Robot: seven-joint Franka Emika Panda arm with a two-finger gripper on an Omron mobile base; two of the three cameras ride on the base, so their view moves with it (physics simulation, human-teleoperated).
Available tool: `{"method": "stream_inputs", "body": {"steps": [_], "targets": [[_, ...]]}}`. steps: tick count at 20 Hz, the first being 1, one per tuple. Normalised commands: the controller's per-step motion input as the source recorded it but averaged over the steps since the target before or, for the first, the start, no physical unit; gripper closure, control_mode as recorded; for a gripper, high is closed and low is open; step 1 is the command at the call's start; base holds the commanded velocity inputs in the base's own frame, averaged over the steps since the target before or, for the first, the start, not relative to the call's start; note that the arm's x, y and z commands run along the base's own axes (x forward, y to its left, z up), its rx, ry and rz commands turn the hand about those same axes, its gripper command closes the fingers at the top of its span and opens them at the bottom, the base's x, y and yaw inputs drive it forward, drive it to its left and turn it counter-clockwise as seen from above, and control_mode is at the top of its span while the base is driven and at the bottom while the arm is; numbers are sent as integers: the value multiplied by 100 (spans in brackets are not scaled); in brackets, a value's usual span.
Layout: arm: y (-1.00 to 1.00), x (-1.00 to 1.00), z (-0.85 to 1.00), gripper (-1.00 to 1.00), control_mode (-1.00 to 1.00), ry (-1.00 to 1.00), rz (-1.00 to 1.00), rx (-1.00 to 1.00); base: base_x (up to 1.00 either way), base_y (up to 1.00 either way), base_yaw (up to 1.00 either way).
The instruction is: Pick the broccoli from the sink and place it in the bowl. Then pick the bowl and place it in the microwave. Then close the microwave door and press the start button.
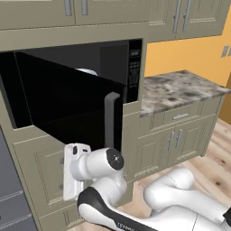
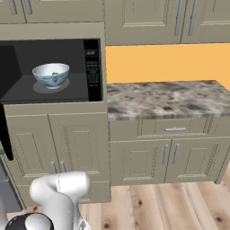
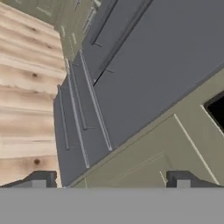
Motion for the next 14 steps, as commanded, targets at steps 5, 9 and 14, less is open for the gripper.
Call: {"method": "stream_inputs", "body": {"steps": [5, 9, 14], "targets": [[-44, 36, 0, -100, -100, 0, -9, 32, 0, 0, 0], [-41, 6, 0, -100, -100, -17, -29, 41, 0, 0, 0], [-19, 0, 3, -100, -100, -7, -8, 21, 0, 0, 0]]}}
